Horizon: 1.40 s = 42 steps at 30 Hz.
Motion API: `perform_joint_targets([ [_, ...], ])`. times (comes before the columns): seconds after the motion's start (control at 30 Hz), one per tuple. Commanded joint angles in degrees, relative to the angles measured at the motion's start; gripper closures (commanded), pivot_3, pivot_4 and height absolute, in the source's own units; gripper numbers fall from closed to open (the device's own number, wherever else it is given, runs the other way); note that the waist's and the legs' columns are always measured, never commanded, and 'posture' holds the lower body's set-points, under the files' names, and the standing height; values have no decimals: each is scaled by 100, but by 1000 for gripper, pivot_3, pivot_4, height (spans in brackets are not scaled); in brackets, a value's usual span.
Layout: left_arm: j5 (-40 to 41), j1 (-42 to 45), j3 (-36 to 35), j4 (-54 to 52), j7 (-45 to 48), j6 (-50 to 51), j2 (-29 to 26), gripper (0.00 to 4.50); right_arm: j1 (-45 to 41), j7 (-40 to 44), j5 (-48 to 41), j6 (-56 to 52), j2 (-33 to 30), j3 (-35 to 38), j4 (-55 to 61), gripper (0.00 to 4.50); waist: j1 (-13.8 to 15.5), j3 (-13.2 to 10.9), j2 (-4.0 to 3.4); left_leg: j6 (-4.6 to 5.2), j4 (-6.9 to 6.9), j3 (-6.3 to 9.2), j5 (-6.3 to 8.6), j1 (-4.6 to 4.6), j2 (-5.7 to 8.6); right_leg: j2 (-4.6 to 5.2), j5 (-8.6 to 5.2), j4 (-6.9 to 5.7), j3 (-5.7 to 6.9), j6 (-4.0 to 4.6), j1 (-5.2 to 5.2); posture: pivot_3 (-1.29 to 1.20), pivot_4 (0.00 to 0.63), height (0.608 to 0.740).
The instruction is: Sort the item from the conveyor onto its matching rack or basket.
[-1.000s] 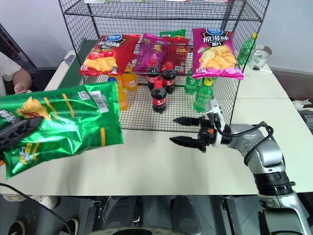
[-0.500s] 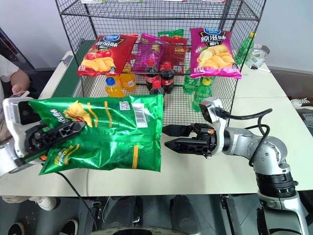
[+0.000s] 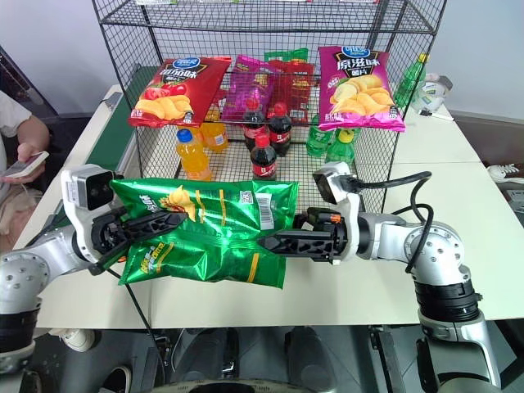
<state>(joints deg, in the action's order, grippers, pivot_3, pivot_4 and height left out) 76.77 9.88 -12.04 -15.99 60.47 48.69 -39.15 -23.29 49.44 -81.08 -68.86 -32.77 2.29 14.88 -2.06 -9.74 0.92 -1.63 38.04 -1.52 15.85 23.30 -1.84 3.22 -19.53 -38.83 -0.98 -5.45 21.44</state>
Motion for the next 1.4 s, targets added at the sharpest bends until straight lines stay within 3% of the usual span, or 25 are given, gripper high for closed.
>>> perform_joint_targets([
  [0.03, -232, 135, -70, -207, 44, -285, 176, 4488, -39, -72, 50, -12, 88, -122, 108, 0, 2, 0, 0, 0, 0, 0, 0, 0, 0, 0, 0, 0, 0, 0, 0, 0, 150, 739],
  [0.3, -822, 109, 46, -306, 203, -569, 369, 4488, -62, -254, -116, -35, 260, -70, -49, 0, 6, 0, 1, 0, 0, 1, 0, 2, 0, 1, 0, 1, 0, 0, 0, 0, 150, 739],
  [0.43, -945, 115, 58, -291, 252, -620, 435, 4500, -101, -303, -34, -18, 286, -47, -115, 1182, 8, 0, 1, 0, 0, 1, 0, 2, 0, 1, 0, 2, 1, 0, 0, 0, 150, 739],
  [0.63, -1139, 98, 30, -223, 270, -755, 517, 4500, -65, -222, 178, 89, 257, -41, -46, 4395, 8, 0, 1, 0, 0, 1, 0, 3, 0, 2, 0, 3, 1, 0, 0, 0, 150, 739],
  [0.73, -1260, 37, 1, -181, 237, -801, 496, 4500, -39, -202, 311, 180, 265, -43, -23, 4482, 7, 0, 0, 0, 0, 3, 0, 3, 0, 1, 0, 4, 1, 0, 0, 0, 150, 739],
  [0.83, -1298, -39, -105, -141, 180, -791, 460, 3591, -16, -153, 583, 383, 255, -23, 35, 4500, -5, 0, 1, 0, 0, 2, 0, 3, 0, 1, 0, 4, 1, 0, 1, 0, 150, 739],
  [1.07, -1481, -460, -596, -74, 129, -1023, 271, 88, 241, 426, 2974, 2384, -366, -444, 683, 4500, 10, 0, 0, 1, -3, 3, 1, 5, -1, 3, 0, 15, 3, -1, 1, 0, 150, 739],
  [1.1, -1518, -507, -666, -60, 115, -1075, 260, 13, 275, 448, 3110, 2565, -392, -410, 754, 4500, 14, 0, 0, 1, -4, 4, 1, 5, -1, 3, 0, 17, 4, -1, 0, 0, 150, 739],
  [1.2, -1893, -613, -960, 95, -114, -1576, 391, 13, 84, 343, 4323, 4401, -179, -153, 1103, 4500, 17, -1, 0, 1, -4, 4, 1, 7, -1, 4, 1, 18, 4, -1, 1, 0, 150, 739],
  [1.3, -1953, -663, -1035, 149, -165, -1658, 412, 13, 3, 361, 4614, 4956, -107, -97, 1291, 4500, 11, 0, 0, 0, -4, 4, 0, 7, -1, 3, 1, 17, 4, -2, 2, 0, 150, 739],
  [1.4, -2272, -465, -1072, 266, -502, -2096, 639, 13, -200, 262, 5777, 6036, -248, -299, 1355, 4500, 53, 0, 0, 0, -5, 5, 1, 7, -1, 7, 1, 26, 8, -2, -3, 0, 150, 739],
])
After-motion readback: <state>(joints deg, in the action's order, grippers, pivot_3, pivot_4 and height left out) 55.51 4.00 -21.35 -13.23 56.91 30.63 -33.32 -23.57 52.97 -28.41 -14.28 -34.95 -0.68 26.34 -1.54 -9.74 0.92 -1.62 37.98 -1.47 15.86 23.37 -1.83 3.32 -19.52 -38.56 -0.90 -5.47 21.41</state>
